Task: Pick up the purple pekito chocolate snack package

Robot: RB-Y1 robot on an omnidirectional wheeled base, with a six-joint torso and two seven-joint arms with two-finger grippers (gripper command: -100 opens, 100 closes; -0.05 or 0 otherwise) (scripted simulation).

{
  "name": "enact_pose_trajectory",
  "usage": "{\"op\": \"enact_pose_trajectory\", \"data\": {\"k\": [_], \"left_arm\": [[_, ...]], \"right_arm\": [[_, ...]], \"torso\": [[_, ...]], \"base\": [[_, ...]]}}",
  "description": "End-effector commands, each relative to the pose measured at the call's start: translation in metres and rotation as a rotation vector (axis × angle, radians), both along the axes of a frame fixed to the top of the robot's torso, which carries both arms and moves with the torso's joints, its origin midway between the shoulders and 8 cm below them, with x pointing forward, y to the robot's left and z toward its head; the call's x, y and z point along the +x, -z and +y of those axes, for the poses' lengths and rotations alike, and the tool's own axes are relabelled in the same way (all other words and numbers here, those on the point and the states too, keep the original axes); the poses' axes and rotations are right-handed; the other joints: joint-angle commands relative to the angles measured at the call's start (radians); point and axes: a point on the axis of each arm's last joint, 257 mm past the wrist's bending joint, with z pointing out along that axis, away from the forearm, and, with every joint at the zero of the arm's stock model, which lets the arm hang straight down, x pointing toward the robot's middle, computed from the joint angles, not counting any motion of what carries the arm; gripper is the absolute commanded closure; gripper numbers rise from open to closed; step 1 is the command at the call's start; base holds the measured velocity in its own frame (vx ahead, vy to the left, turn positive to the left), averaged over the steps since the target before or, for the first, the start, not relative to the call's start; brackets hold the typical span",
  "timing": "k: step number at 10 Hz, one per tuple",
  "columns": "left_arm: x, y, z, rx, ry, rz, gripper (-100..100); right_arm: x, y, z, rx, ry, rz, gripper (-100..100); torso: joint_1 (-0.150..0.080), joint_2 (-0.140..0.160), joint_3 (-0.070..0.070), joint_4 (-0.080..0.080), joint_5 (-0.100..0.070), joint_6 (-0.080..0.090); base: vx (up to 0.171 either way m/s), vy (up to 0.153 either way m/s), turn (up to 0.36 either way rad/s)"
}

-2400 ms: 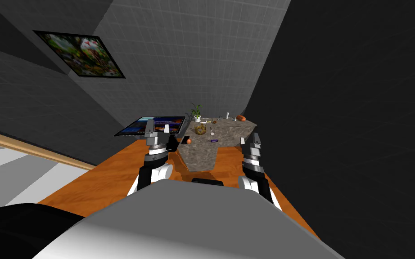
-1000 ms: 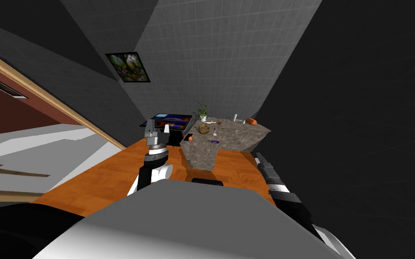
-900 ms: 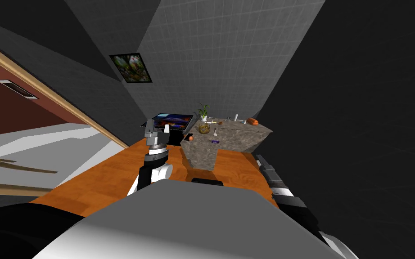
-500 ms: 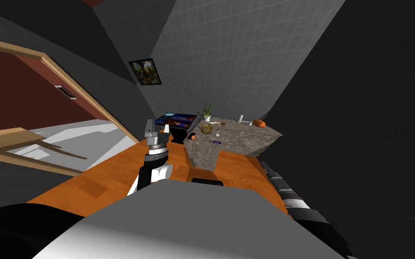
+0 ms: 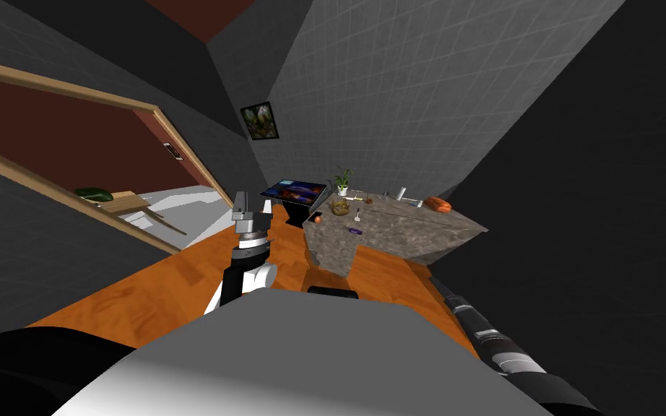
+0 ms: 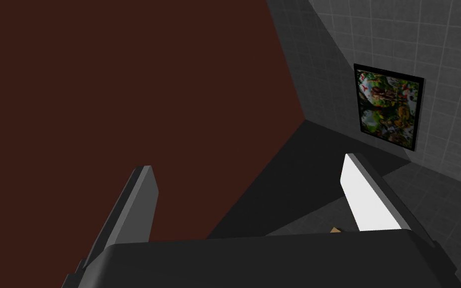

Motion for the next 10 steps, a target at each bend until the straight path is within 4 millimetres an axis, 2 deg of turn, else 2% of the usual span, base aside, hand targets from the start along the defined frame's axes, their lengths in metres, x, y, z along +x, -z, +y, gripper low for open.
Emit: {"op": "enact_pose_trajectory", "data": {"k": [1, 2, 3, 4, 5, 6, 7, 8, 10], "left_arm": [[0.000, 0.000, 0.000, 0.000, 0.000, 0.000, 0], [0.000, 0.000, 0.000, 0.000, 0.000, 0.000, 0], [0.000, 0.000, 0.000, 0.000, 0.000, 0.000, 0], [0.000, 0.000, 0.000, 0.000, 0.000, 0.000, 0], [0.000, 0.000, 0.000, 0.000, 0.000, 0.000, 0], [0.000, 0.000, 0.000, 0.000, 0.000, 0.000, 0], [0.000, 0.000, 0.000, 0.000, 0.000, 0.000, 0], [0.000, 0.000, 0.000, 0.000, 0.000, 0.000, 0], [0.000, 0.000, 0.000, 0.000, 0.000, 0.000, 0]], "right_arm": [[-0.018, 0.010, -0.016, -0.074, -0.016, 0.083, -100], [-0.024, 0.013, -0.017, -0.075, -0.013, 0.098, -100], [-0.040, 0.020, -0.029, -0.136, -0.031, 0.166, -100], [-0.043, 0.021, -0.029, -0.135, -0.028, 0.175, -100], [-0.056, 0.026, -0.040, -0.194, -0.051, 0.236, -100], [-0.063, 0.028, -0.041, -0.193, -0.047, 0.251, -100], [-0.076, 0.033, -0.051, -0.249, -0.073, 0.312, -100], [-0.082, 0.035, -0.051, -0.248, -0.070, 0.326, -100], [-0.112, 0.044, -0.069, -0.349, -0.122, 0.448, -100]], "torso": [[0.000, 0.000, 0.000, 0.000, 0.000, 0.000], [0.000, -0.001, 0.000, 0.000, 0.000, -0.001], [0.001, 0.000, 0.000, 0.000, 0.000, 0.001], [0.002, -0.001, 0.000, 0.000, 0.000, -0.001], [0.002, -0.001, -0.001, 0.000, 0.001, 0.001], [0.003, -0.001, -0.001, 0.000, 0.001, -0.001], [0.003, -0.001, -0.001, 0.000, 0.001, 0.001], [0.003, -0.002, -0.001, 0.000, 0.001, -0.001], [0.003, -0.003, -0.002, -0.001, 0.001, 0.000]], "base": [[0.020, -0.037, 0.403], [0.015, -0.035, 0.144], [0.020, -0.016, 0.334], [0.018, -0.020, 0.157], [0.022, -0.011, 0.316], [0.021, -0.017, 0.179], [0.027, -0.004, 0.464], [0.028, -0.020, 0.151], [0.051, -0.013, 0.394]]}}
